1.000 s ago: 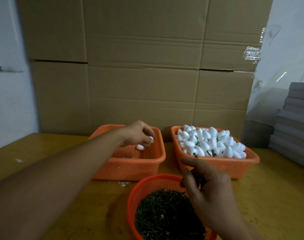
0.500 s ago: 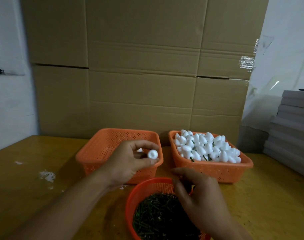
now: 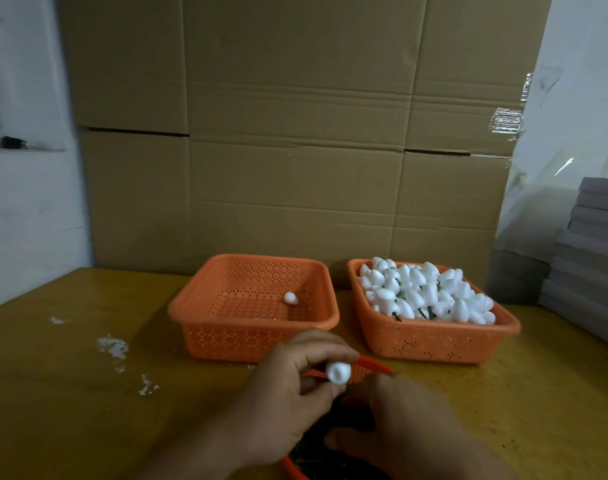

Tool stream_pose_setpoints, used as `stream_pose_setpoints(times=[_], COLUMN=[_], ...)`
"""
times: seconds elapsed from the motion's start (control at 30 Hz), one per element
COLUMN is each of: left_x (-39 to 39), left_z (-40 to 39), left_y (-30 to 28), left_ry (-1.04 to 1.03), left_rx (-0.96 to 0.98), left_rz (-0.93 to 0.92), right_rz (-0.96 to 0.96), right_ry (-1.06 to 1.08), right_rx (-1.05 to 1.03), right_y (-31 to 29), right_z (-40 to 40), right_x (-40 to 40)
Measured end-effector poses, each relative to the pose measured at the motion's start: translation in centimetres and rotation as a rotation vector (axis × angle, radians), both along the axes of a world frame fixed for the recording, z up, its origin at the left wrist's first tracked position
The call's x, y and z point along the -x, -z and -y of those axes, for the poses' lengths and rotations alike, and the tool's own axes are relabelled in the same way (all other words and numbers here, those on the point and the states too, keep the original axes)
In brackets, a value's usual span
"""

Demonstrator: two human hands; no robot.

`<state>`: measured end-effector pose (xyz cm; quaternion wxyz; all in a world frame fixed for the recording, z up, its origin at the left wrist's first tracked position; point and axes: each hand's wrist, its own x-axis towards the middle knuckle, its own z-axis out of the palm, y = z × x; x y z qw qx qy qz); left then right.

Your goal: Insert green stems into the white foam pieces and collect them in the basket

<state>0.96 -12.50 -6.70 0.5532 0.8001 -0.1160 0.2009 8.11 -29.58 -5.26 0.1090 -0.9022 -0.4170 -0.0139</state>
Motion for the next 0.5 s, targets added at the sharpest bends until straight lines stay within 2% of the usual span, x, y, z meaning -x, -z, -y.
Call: stream_pose_setpoints(times=[0.13, 0.23, 0.33, 0.5], left_x=[0.4, 0.8, 1.3, 1.6], left_z=[0.9, 1.1, 1.0, 1.3], left_y=[-0.1, -0.4, -0.8, -0.9], left_ry=[-0.015, -0.013, -0.005, -0.047], left_rx=[-0.143, -0.152, -0.146, -0.252], left_rz=[0.037, 0.013, 0.027, 0.110], right_rz=[0.036, 0.028, 0.035, 0.040], right_ry=[0.041, 0.049, 0.041, 0.028], right_rx=[0.105, 0.158, 0.163, 0.129], right_y=[0.6, 0.9, 1.0, 1.1], right_z=[-0.5, -0.8, -1.0, -1.0], right_x=[0.1, -0.1, -0.1, 0.2])
